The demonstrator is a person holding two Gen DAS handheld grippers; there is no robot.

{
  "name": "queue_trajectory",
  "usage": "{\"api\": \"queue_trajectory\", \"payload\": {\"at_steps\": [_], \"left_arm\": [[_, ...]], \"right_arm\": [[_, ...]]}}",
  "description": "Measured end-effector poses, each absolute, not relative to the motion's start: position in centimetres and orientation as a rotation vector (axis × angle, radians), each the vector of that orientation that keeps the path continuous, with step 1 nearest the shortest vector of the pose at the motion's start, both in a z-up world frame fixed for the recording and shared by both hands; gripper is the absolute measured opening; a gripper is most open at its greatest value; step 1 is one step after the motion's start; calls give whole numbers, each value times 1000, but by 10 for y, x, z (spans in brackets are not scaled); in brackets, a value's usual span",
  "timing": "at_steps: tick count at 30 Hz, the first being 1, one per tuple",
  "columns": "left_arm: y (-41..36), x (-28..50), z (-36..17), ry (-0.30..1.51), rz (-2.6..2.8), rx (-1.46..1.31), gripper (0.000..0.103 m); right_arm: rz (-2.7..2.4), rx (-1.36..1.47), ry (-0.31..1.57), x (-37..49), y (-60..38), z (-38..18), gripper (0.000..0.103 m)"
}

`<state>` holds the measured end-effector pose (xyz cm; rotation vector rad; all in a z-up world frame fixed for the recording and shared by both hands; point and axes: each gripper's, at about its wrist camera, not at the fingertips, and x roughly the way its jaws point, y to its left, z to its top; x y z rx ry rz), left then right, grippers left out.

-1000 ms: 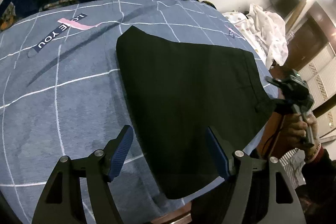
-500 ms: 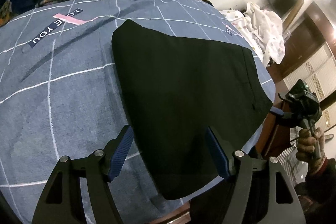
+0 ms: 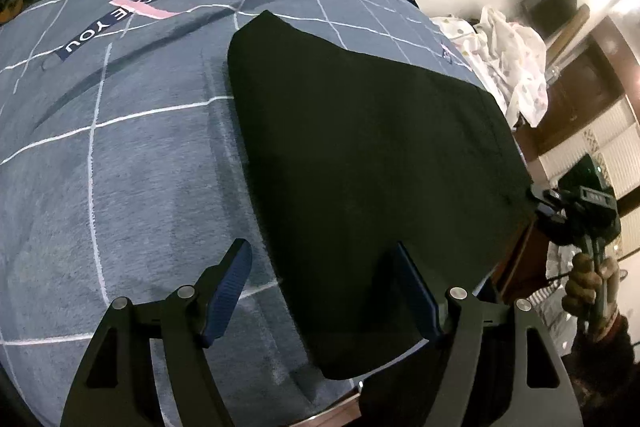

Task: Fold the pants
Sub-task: 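Grasp the orange-lined edge of the black pants with the right gripper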

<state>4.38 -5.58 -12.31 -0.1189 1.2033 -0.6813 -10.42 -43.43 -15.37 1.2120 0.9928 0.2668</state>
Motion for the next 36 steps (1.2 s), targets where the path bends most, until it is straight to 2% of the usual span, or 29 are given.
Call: {"api": "queue_trajectory", "payload": {"at_steps": [9, 14, 17, 18, 19, 30, 36], "left_arm": [[-58, 41, -131, 1209, -684, -97, 79], [-58, 41, -131, 1210, -683, -100, 79], [-59, 41, -131, 1210, -681, -106, 79], [-59, 41, -131, 1211, -682, -108, 79], [-59, 41, -130, 1210, -683, -107, 79], [-46, 57, -134, 1212, -780, -207, 79], [-53, 81, -138, 1263, -935, -302, 79]], "right_arm": [[250, 1368, 1014, -117, -446, -191, 13], [217, 1295, 1043, -111, -444, -177, 20], [189, 1194, 1032, -107, -445, -158, 45], [180, 1157, 1028, -105, -447, -151, 60], [158, 1114, 1030, -103, -448, -146, 65], [286, 947, 1093, -43, -451, -170, 63], [465, 803, 1156, -14, -433, -168, 65]]}}
